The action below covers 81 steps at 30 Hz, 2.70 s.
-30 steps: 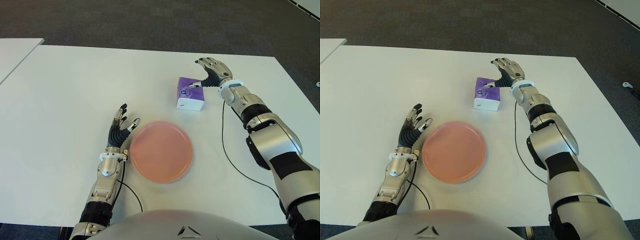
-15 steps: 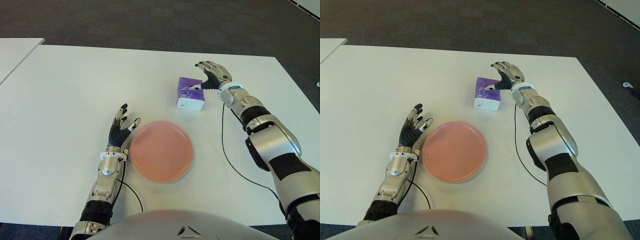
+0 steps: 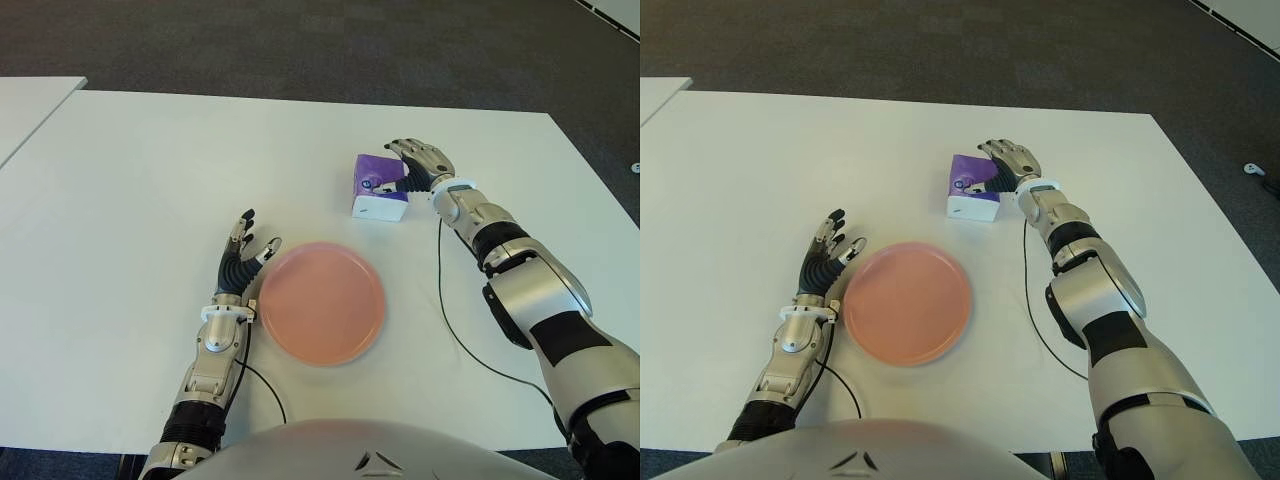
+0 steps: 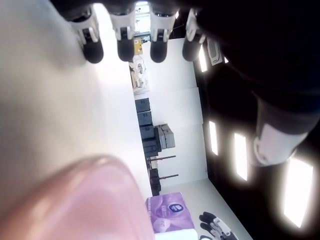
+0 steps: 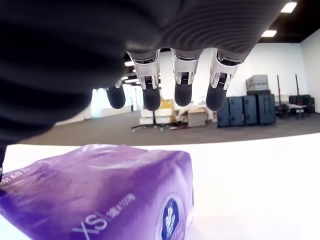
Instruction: Put the tissue paper into the plate.
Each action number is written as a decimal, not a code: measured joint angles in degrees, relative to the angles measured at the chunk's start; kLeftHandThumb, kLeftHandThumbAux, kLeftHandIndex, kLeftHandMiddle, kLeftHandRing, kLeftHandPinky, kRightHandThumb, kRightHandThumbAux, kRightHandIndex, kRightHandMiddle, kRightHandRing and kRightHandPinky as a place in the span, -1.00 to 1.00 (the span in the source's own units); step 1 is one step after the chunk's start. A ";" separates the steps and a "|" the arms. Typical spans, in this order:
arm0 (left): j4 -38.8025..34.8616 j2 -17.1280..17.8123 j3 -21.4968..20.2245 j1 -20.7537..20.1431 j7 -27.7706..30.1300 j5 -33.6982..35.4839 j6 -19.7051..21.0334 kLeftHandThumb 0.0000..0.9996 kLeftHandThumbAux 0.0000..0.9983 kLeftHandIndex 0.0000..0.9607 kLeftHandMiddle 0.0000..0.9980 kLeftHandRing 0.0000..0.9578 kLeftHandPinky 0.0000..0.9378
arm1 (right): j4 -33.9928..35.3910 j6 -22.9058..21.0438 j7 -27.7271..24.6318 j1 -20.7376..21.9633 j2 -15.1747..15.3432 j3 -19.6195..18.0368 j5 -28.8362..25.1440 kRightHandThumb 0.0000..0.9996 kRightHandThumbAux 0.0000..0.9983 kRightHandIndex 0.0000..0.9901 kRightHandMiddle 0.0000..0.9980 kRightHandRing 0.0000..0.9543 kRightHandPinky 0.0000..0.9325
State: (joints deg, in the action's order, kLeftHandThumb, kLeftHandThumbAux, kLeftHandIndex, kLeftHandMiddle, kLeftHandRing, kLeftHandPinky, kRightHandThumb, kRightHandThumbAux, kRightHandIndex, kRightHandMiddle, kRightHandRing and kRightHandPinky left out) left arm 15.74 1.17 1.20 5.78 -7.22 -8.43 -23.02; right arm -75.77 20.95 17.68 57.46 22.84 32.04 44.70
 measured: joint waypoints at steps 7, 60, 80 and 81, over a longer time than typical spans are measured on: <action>0.12 -0.30 0.01 0.00 0.00 0.07 -0.48 -1.00 0.07 -1.00 -1.00 -1.00 -1.00 | -0.06 0.12 0.49 -0.18 -1.41 0.43 -0.03 -0.57 -0.25 -1.00 -1.00 -1.00 -1.00; 1.79 -1.21 0.45 -0.34 -1.70 -1.82 -2.98 -1.00 0.00 -1.00 -1.00 -1.00 -1.00 | 0.78 4.26 -0.66 -0.17 -3.75 0.37 -1.50 -0.51 -0.24 -1.00 -1.00 -1.00 -1.00; 2.44 -0.98 0.32 -0.41 -1.70 -1.77 -4.45 -1.00 0.02 -1.00 -1.00 -1.00 -1.00 | 3.10 5.30 -0.98 -2.07 -3.62 -3.67 -5.32 -0.48 -0.28 -1.00 -1.00 -1.00 -1.00; 2.44 -0.94 0.31 -0.41 -1.71 -1.77 -4.46 -1.00 0.02 -1.00 -1.00 -1.00 -1.00 | 3.47 5.55 -0.96 -2.38 -3.54 -3.88 -5.61 -0.48 -0.28 -1.00 -1.00 -1.00 -1.00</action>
State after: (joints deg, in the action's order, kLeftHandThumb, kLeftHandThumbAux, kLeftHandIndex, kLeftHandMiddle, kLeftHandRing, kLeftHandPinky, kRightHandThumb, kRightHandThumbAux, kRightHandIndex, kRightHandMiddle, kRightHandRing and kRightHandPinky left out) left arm 18.18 0.22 1.51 5.37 -8.92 -10.21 -27.47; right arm -72.30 26.50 16.72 55.09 19.30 28.16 39.09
